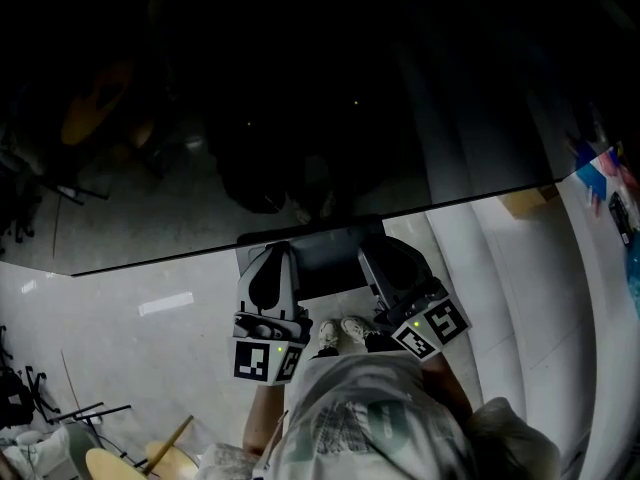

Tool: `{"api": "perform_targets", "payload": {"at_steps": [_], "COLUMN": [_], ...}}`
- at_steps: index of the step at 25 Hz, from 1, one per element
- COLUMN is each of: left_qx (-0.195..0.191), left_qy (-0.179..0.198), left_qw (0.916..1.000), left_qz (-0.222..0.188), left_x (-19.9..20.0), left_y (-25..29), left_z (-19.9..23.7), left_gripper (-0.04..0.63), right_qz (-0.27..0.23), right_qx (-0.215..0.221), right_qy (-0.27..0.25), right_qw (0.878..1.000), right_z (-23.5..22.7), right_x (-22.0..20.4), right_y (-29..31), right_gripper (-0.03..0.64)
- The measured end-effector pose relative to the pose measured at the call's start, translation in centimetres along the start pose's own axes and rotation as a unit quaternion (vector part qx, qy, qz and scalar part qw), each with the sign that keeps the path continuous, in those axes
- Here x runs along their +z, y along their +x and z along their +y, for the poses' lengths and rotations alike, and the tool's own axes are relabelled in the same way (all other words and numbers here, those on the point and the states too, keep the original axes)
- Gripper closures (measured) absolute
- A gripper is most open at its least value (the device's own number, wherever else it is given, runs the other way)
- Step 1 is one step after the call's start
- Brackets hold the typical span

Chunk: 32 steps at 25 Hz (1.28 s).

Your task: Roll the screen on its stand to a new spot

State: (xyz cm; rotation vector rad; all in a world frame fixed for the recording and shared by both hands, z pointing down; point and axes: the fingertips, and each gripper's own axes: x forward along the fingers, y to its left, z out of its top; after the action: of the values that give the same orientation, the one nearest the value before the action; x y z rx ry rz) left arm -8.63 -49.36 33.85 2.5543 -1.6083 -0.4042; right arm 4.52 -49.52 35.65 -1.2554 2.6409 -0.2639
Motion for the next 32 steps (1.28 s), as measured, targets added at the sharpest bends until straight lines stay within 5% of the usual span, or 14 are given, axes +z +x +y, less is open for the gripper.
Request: {"api": "perform_targets", "payload": {"at_steps": [2, 4, 7, 10, 12, 19, 23, 32], "left_qx": [-0.040, -0.071, -0.072, -0.046, -0.018, 0.010, -0.049, -0.123], "left_qy": [-0.069, -0.128, -0.202, -0.311, -0.350, -0.400, -0.386, -0.372], "left_qw": [0.9960, 0.9864, 0.9718, 0.9391, 0.9229, 0.9012, 0.8995, 0.8710], "left_qz": [-0.040, -0.076, -0.099, -0.140, -0.159, -0.167, -0.198, -0.297], "left_x": [1.0, 1.5, 0.4, -1.4, -3.3, -6.1, -5.0, -2.4], "left_y": [-0.3, -1.0, -2.0, -3.2, -4.3, -4.0, -2.0, 1.1], "left_z": [-0.4, -0.3, 1.4, 4.8, 7.2, 11.1, 11.9, 13.7], "left_gripper": [0.553, 0.340, 0.262, 0.214, 0.194, 0.106, 0.084, 0.081], "right_qz": [-0.016, -0.031, -0.043, -0.068, -0.088, -0.102, -0.140, -0.265], "right_qx": [0.021, 0.025, 0.025, 0.054, 0.071, 0.077, 0.119, 0.248], "right_qy": [0.037, 0.078, 0.165, 0.269, 0.331, 0.342, 0.332, 0.290], "right_qw": [0.999, 0.996, 0.985, 0.959, 0.937, 0.931, 0.925, 0.885], "right_z": [-0.1, -0.8, -2.3, -3.2, -3.9, -6.1, -6.4, -7.6], "right_x": [-0.1, -0.3, -1.2, -2.1, -2.9, -6.1, -6.5, -2.8], "right_y": [-0.1, -0.4, -0.5, -0.2, 0.0, 1.6, 2.6, 5.4], "right_gripper": [0.359, 0.339, 0.316, 0.314, 0.315, 0.318, 0.290, 0.279]}}
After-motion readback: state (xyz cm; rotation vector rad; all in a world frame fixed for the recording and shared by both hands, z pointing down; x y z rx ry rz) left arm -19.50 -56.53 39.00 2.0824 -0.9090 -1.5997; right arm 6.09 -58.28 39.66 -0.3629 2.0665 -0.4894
